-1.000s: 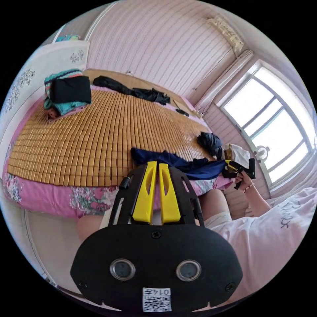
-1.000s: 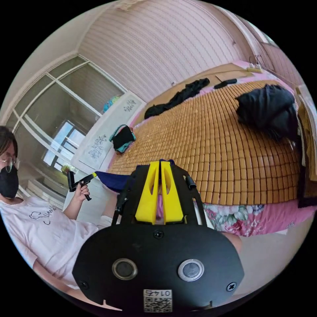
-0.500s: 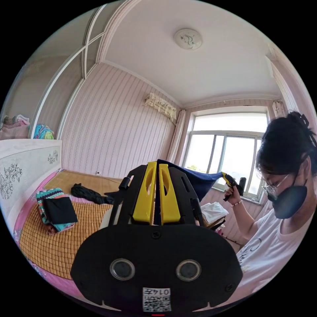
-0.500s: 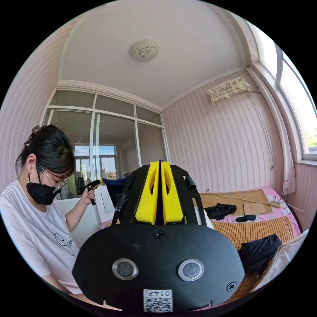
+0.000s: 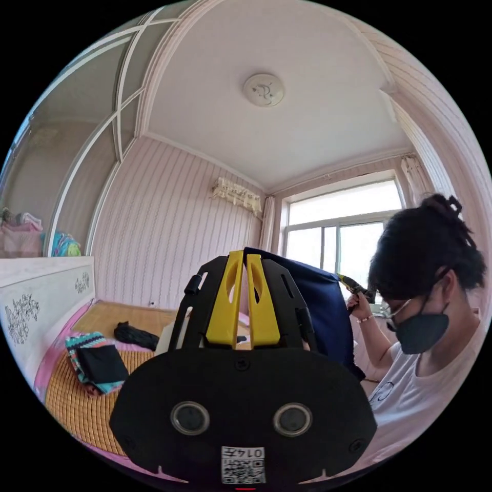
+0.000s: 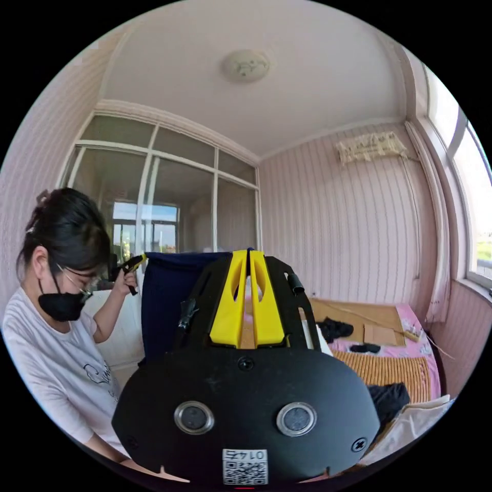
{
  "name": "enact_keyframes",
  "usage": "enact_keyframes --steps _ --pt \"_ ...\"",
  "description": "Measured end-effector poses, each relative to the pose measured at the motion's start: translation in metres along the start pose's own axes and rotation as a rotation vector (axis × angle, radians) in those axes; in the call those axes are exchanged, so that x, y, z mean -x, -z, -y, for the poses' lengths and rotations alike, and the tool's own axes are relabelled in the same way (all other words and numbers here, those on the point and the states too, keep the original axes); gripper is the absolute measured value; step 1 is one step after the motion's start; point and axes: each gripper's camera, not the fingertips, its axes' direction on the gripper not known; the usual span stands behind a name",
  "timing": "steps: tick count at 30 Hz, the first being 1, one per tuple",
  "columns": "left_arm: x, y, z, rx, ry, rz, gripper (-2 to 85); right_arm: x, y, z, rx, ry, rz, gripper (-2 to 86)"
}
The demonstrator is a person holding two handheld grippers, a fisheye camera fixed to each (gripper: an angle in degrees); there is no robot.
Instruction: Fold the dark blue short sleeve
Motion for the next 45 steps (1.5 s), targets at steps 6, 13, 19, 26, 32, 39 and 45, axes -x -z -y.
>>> enact_keyframes --steps 6,13,19,26,32,39,45 --pt "0.087 -0.156 -0.048 0.414 0.175 0.239 -1.0 -0.090 -0.161 -0.056 0.446 -0.251 -0.118 0.1" --pt "0.095 -0.210 0.017 0.205 0.087 0.238 -1.0 -0.132 -0.194 0.022 -0.008 -0.275 -0.091 0.3" --pt "0.129 -0.252 -0.053 0.413 0.057 0.266 -1.0 -0.148 -0.246 -0.014 0.196 -0.198 -0.096 0.3" --pt "0.195 -0.303 -0.240 0.852 0.236 0.316 -1.0 -0.197 -0.361 -0.186 0.772 -0.473 -0.141 0.3" --pt "0.222 -0.306 -0.363 1.140 0.331 0.361 -1.0 -0.206 -0.407 -0.274 1.024 -0.606 -0.138 0.3" --pt "0.219 -0.281 -0.409 1.282 0.339 0.293 -1.0 -0.208 -0.413 -0.292 1.073 -0.674 -0.077 0.2" --pt "0.212 -0.269 -0.428 1.377 0.319 0.231 -0.9 -0.206 -0.424 -0.288 1.108 -0.687 -0.049 0.4"
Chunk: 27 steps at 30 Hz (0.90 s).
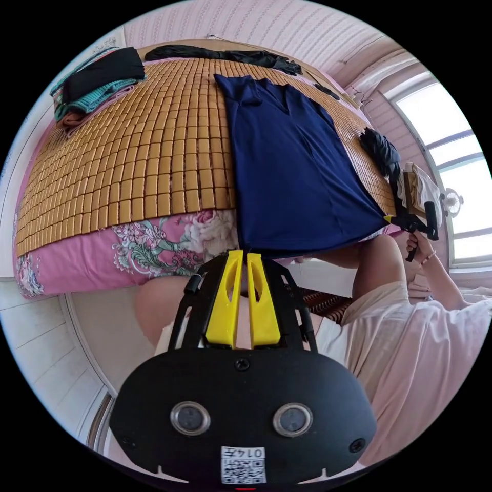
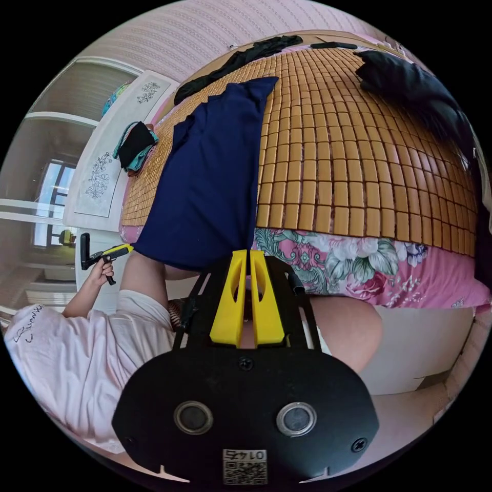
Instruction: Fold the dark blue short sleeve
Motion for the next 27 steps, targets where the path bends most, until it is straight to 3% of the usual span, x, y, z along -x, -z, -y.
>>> enact_keyframes --steps 7,14,20,27 --pt "0.012 -0.021 0.002 0.025 0.045 -0.004 0.3 0.017 -0.017 0.043 0.123 0.062 -0.161 1.6" --pt "0.018 -0.008 0.032 -0.050 -0.034 0.125 1.6 0.047 -0.022 0.124 0.074 0.231 -0.224 6.4" --pt "0.010 -0.013 0.122 -0.160 -0.180 0.185 3.3 0.116 -0.043 0.262 -0.031 0.471 -0.131 7.7" --pt "0.018 -0.047 0.261 -0.244 -0.207 0.133 6.6 0.179 -0.094 0.430 -0.068 0.525 -0.077 9.9"
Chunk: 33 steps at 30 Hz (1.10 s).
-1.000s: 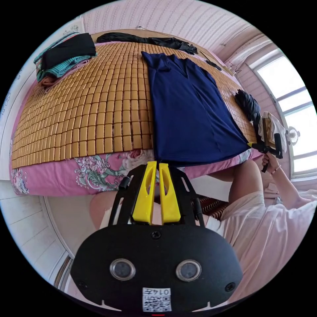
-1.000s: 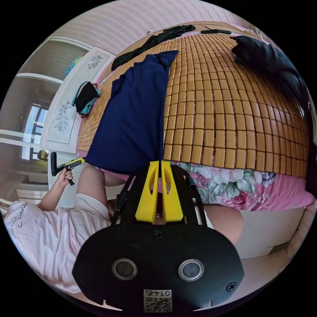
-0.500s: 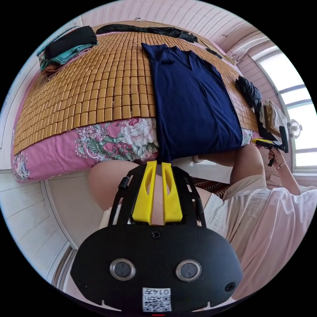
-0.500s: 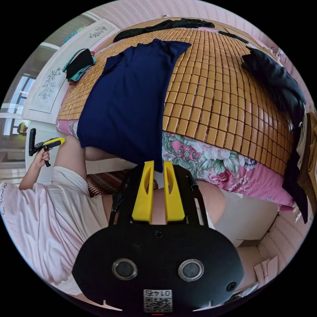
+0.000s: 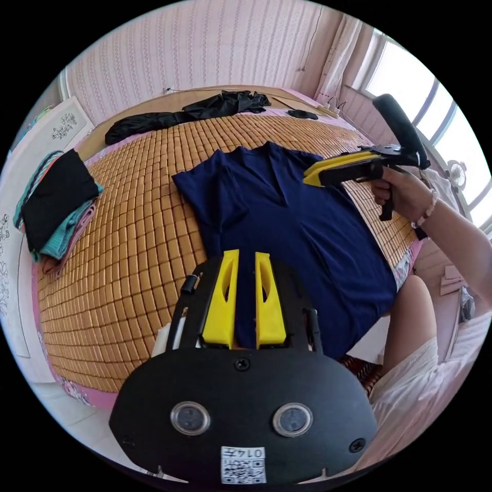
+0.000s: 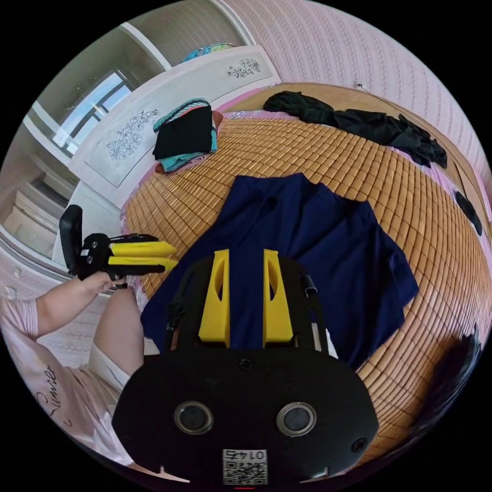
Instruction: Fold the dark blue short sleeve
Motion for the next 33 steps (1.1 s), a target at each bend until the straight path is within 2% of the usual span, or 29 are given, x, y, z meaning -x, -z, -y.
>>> enact_keyframes --steps 5,8,9,13,17,21,28,30,33 --pt "0.022 -0.048 0.044 0.025 0.027 -0.028 7.0 -0.023 -0.056 0.084 0.034 -0.044 -0.036 10.3" --pt "0.037 -0.084 0.052 0.141 0.028 -0.028 6.4 -0.023 -0.091 0.110 0.216 0.017 -0.139 6.2" --pt "0.045 -0.083 0.050 0.085 0.040 -0.062 5.7 -0.022 -0.094 0.114 0.222 0.036 -0.150 4.5" --pt "0.065 -0.083 0.041 0.015 0.071 -0.134 -0.1 -0.019 -0.086 0.135 0.185 0.133 -0.108 0.2" --pt "0.086 -0.063 0.026 -0.074 0.111 -0.130 -0.9 0.004 -0.073 0.165 0.118 0.212 0.022 -0.4" --pt "0.125 -0.043 -0.001 -0.156 0.268 -0.146 -1.0 0.041 -0.086 0.192 0.105 0.319 0.089 -0.4" --pt "0.162 -0.063 -0.038 -0.089 0.458 -0.137 -0.9 0.104 -0.140 0.206 0.222 0.520 0.053 0.4" --pt "0.165 -0.067 -0.044 -0.083 0.475 -0.133 -0.7 0.109 -0.136 0.206 0.204 0.534 0.010 1.3" --pt "0.166 -0.065 -0.050 -0.087 0.498 -0.080 -0.5 0.101 -0.113 0.201 0.077 0.520 0.020 3.7"
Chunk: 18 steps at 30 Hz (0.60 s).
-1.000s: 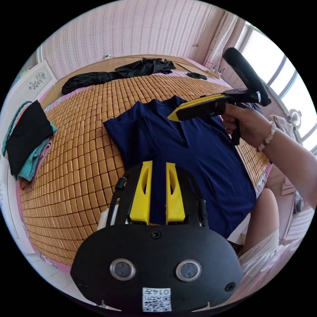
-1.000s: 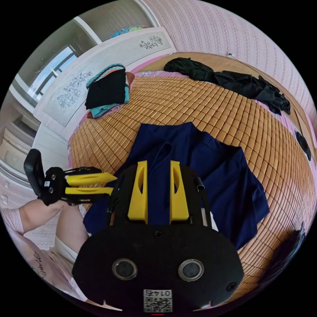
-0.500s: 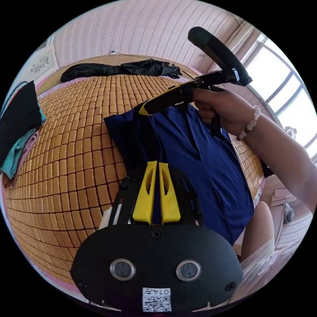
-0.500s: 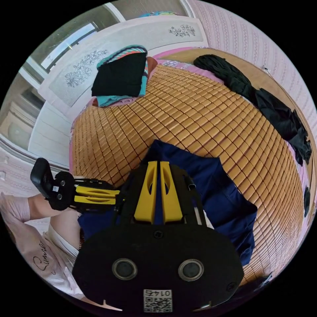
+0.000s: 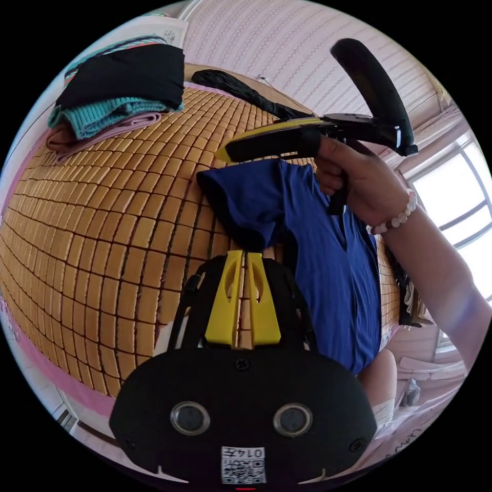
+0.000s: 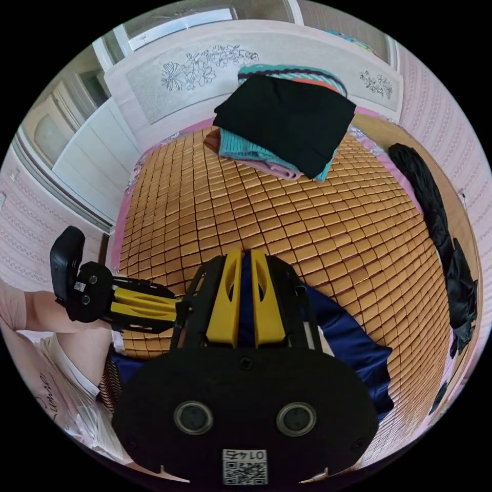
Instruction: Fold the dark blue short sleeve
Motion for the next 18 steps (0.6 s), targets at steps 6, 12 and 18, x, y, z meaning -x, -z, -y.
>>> enact_keyframes --steps 6,12,18 --pt "-0.023 -0.005 0.010 -0.064 -0.055 -0.017 0.3 -0.013 -0.004 -0.021 0.125 -0.051 -0.012 0.5" --pt "-0.046 -0.048 0.030 0.020 -0.106 0.050 1.9 -0.007 -0.024 -0.019 0.156 -0.059 -0.058 -0.9" --pt "-0.047 -0.059 0.031 0.027 -0.070 0.039 0.1 -0.017 -0.003 -0.032 0.104 -0.120 -0.041 -0.9"
